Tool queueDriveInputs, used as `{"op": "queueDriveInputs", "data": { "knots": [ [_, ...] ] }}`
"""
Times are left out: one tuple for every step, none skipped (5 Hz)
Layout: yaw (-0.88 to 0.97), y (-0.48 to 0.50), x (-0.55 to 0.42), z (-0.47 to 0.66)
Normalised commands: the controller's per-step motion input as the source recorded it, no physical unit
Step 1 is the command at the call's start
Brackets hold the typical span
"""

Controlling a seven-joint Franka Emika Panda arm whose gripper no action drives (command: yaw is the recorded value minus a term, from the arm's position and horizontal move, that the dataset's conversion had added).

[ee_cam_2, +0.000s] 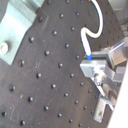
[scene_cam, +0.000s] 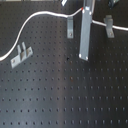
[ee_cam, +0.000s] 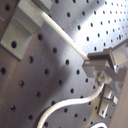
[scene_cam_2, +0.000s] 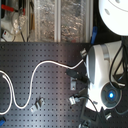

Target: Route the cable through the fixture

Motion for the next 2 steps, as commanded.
{"op": "queueDriveInputs", "data": {
  "knots": [
    [-0.13, 0.036, 0.01, 0.0],
    [0.0, 0.012, -0.05, 0.0]
  ]
}}
